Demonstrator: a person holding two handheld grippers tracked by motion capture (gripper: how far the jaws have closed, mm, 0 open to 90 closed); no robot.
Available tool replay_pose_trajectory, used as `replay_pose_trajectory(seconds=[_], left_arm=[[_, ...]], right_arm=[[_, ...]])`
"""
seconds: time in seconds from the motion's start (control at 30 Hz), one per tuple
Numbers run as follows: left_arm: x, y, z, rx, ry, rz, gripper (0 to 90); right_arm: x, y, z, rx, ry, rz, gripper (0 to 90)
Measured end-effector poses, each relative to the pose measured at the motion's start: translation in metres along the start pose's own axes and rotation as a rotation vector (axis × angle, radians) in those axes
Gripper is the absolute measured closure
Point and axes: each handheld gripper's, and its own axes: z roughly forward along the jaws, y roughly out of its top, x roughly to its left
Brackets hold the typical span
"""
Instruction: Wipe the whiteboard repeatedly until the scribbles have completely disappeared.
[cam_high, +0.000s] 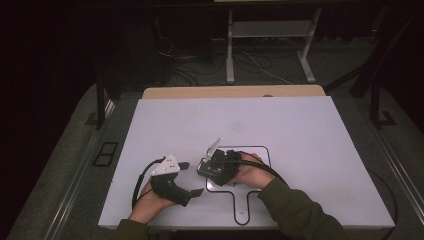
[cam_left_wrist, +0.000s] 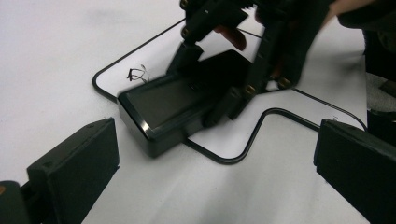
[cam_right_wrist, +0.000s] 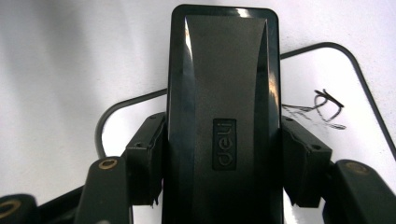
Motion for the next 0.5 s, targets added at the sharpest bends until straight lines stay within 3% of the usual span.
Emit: replay_pose_trajectory(seconds=[0.1,0.17,0.23,0.5], left_arm=[[0.001,0.000,0.000,0.003,0.000,0.005,0.0],[0.002,0.000,0.000,0.007,-0.001,0.009,0.0],[0.000,0.000,0.000,0.001,0.001,0.003,0.0],[0.001,0.000,-0.001,0.005,0.001,0.005,0.0]], right_arm=[[0.003,0.000,-0.001,0.001,0.008,-0.010,38.5],[0.010,0.000,-0.001,0.002,0.038,-0.052,38.4],[0.015,0.000,-0.002,0.001,0.060,-0.046,38.5],[-0.015,0.008,0.005,0.004,-0.004,0.022,38.5]])
